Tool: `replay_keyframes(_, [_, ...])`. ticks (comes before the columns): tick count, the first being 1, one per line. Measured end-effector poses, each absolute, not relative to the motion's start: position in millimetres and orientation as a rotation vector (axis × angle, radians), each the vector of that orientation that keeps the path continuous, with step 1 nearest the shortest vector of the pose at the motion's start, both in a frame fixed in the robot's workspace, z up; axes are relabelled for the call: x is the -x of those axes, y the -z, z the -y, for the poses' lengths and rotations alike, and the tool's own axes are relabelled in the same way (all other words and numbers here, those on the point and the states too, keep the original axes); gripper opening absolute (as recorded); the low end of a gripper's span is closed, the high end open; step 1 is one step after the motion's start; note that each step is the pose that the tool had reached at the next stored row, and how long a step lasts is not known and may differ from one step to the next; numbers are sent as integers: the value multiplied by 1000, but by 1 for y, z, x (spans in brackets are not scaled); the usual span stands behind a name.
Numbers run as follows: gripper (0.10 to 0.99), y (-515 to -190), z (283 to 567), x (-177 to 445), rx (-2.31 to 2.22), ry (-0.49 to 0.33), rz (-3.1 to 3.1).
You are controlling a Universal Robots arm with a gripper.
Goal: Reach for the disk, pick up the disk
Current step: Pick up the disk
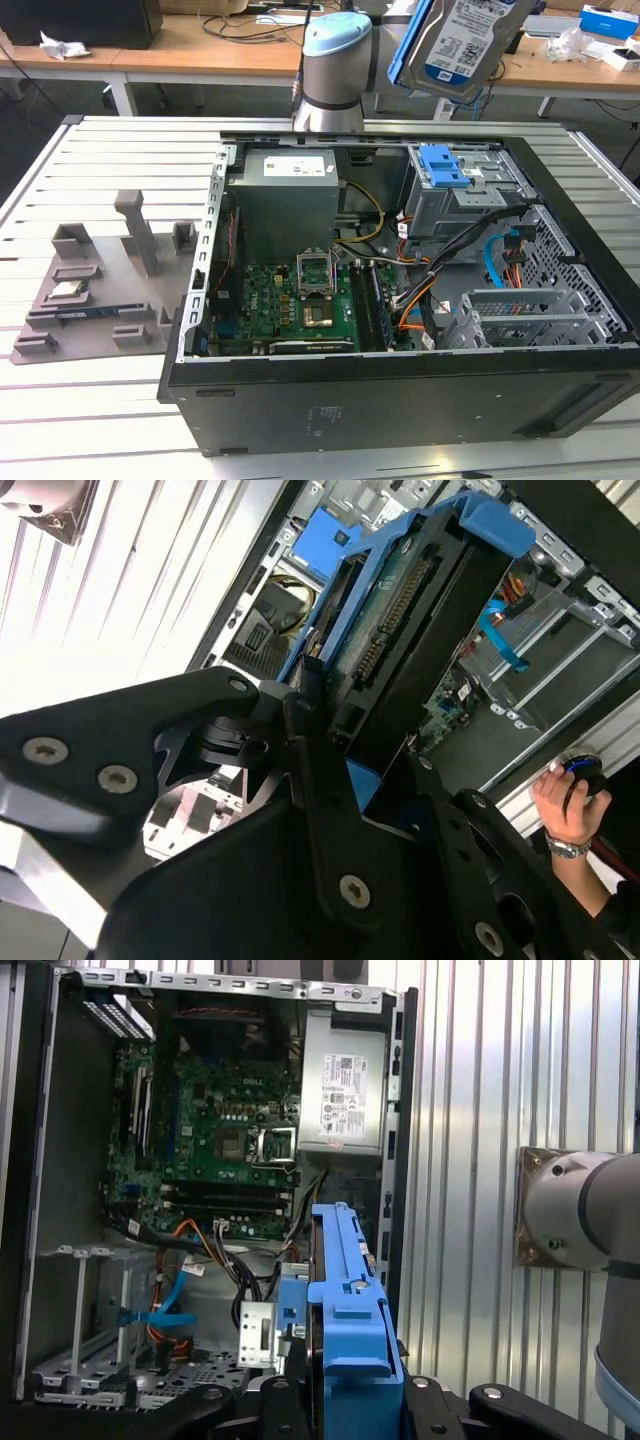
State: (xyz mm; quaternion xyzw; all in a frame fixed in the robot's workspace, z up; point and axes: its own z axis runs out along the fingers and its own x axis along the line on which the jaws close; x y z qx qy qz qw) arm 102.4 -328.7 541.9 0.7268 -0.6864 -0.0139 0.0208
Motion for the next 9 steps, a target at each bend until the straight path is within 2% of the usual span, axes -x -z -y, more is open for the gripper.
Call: replay_keyframes(9, [365, -542, 329, -133, -2253, 43, 2128])
